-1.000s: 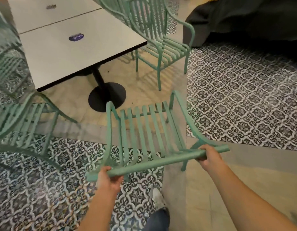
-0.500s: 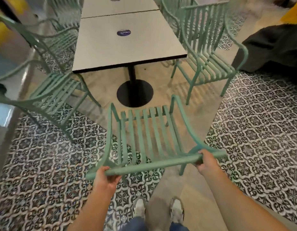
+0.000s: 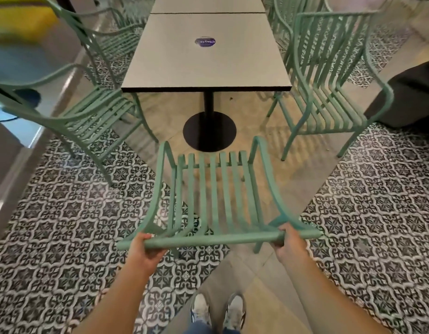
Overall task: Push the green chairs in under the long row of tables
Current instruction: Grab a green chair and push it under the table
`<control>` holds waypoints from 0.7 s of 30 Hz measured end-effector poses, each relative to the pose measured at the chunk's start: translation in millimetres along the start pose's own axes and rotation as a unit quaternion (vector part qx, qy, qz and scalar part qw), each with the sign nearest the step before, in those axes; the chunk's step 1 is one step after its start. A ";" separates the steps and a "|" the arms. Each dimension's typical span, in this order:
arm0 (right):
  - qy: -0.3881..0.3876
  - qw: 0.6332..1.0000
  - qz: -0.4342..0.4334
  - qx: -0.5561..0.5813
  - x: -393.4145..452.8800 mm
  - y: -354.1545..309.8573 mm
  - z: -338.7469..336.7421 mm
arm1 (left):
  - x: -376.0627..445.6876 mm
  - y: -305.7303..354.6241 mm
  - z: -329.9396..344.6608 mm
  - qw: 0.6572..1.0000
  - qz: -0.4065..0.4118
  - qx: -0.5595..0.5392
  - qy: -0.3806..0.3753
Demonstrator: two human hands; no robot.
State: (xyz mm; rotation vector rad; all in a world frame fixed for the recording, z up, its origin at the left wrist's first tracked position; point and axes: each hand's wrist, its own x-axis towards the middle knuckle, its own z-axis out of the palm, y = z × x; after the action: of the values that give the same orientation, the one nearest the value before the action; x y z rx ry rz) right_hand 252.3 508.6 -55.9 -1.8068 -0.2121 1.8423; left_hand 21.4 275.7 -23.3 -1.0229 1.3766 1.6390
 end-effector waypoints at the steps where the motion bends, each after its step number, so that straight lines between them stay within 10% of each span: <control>1: 0.004 1.000 0.001 0.002 2.9 -0.5 0.7 | 2.9 -0.1 0.0 1.000 0.003 0.006 0.002; 6: 0.050 0.996 -0.070 0.004 5.0 5.9 -4.8 | 10.4 -7.0 -10.3 0.985 0.089 0.098 0.110; 9: 0.139 0.953 -0.235 -0.129 -9.3 -4.3 -18.0 | 11.4 2.5 -25.3 0.874 0.298 0.322 0.208; 11: 0.125 0.843 -0.404 -0.332 -17.9 -22.3 -30.1 | 14.3 9.1 -31.7 0.728 0.425 0.514 0.161; 16: -0.121 0.366 -0.479 -0.789 -22.0 -57.7 -33.6 | 15.8 15.5 -15.8 0.405 0.522 0.745 -0.094; 18: -0.169 0.303 -0.436 -0.830 -18.0 -57.7 -23.7 | 13.8 8.6 -5.3 0.304 0.527 0.781 -0.142; 21: -0.209 0.279 -0.392 -0.851 -10.4 -44.3 -10.5 | 11.2 -5.1 4.0 0.245 0.477 0.825 -0.181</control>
State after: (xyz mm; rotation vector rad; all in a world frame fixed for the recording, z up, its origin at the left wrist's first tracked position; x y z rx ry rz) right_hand 273.7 538.0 -26.6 -0.9212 -3.4644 0.5900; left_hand 21.0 280.9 -35.1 1.6204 2.1708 -0.0987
